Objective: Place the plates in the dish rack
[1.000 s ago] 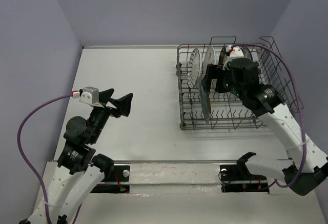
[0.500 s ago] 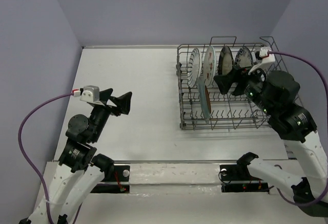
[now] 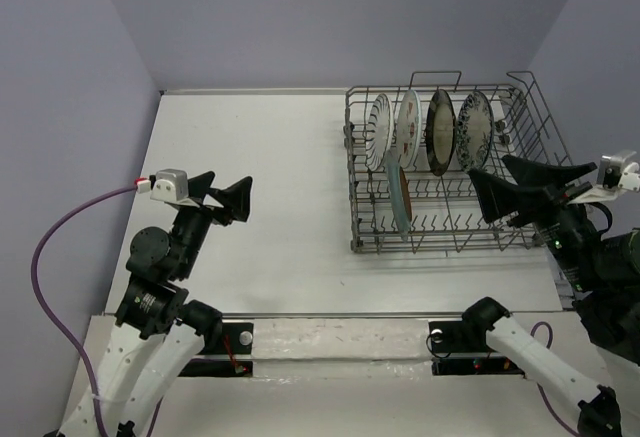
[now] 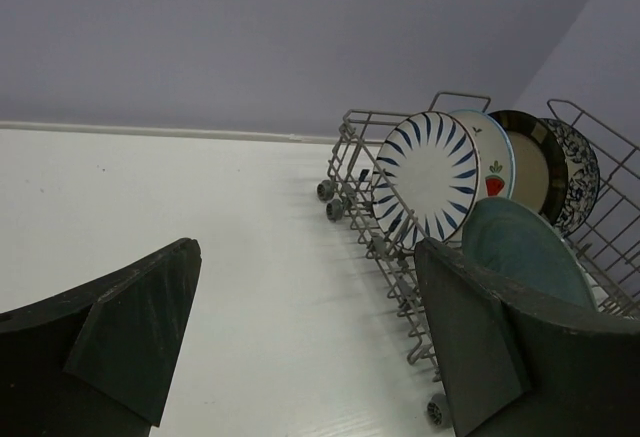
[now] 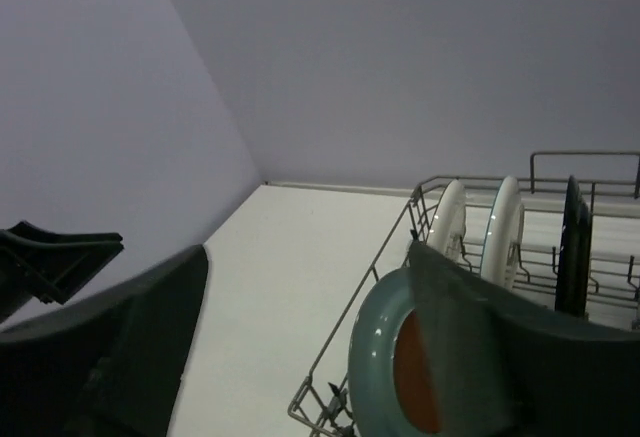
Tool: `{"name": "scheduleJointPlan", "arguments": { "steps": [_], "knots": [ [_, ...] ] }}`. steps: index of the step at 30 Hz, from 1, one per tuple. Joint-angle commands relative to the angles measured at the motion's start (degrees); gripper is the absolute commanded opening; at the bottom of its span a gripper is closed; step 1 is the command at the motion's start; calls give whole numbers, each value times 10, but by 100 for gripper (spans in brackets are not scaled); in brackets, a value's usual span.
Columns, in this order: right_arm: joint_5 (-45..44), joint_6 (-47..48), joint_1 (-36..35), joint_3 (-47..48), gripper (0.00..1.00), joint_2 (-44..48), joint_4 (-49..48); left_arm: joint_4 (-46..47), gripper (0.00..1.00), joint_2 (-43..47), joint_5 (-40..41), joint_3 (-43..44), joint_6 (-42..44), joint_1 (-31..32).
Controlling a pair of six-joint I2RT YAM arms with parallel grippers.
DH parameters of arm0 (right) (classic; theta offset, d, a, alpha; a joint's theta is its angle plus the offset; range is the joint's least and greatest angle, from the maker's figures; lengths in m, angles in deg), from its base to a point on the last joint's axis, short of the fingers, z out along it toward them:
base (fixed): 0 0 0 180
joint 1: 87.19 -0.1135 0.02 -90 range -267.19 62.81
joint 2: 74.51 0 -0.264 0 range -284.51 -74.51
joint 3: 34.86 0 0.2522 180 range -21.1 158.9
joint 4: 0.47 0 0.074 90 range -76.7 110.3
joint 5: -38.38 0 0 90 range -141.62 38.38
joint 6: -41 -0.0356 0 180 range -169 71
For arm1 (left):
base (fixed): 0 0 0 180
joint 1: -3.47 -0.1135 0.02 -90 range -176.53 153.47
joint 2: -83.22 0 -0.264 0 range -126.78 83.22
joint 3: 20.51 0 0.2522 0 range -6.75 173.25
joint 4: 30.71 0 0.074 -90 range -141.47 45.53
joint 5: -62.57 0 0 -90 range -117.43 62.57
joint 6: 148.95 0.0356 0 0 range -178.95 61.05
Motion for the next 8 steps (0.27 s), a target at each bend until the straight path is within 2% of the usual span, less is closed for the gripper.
{"name": "scheduleJointPlan", "arguments": {
  "steps": [1, 8],
  "knots": [
    [-42, 3, 1, -17, 100, 20, -43, 50, 99, -3, -24, -6, -6, -12],
    [-49, -1, 1, -36, 100, 5, -41, 54, 99, 9, -42, -11, 0, -18]
  ]
}}
